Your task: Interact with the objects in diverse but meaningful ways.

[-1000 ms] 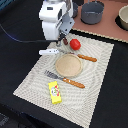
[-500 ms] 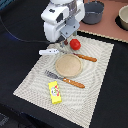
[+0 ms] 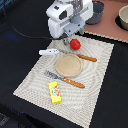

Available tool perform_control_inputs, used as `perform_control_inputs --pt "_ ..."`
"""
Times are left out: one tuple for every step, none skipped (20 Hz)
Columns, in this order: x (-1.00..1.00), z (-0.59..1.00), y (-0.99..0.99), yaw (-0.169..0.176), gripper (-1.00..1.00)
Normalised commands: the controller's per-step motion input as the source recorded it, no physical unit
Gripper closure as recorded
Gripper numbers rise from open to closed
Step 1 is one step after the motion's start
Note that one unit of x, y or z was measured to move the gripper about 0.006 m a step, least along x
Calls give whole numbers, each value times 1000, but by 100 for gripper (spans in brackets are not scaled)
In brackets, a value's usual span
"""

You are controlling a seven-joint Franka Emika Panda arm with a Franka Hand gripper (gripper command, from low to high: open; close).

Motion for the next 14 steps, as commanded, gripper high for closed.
perform_control_inputs --pt "357 0 80 -14 -100" --pt "243 -9 0 0 -100" --pt "123 -57 0 0 -100" --pt "140 -71 0 0 -100" --pt "134 -83 0 0 -100" --pt "137 -103 3 0 -100" --pt "131 -106 9 0 -100" --pt "140 -120 20 0 -100" --pt "143 -111 57 0 -100" --pt "157 -111 86 0 -100" --pt "160 -100 106 0 -100" --pt "200 -100 174 0 -100" --pt "226 -86 217 0 -100" --pt "297 -74 271 0 -100"
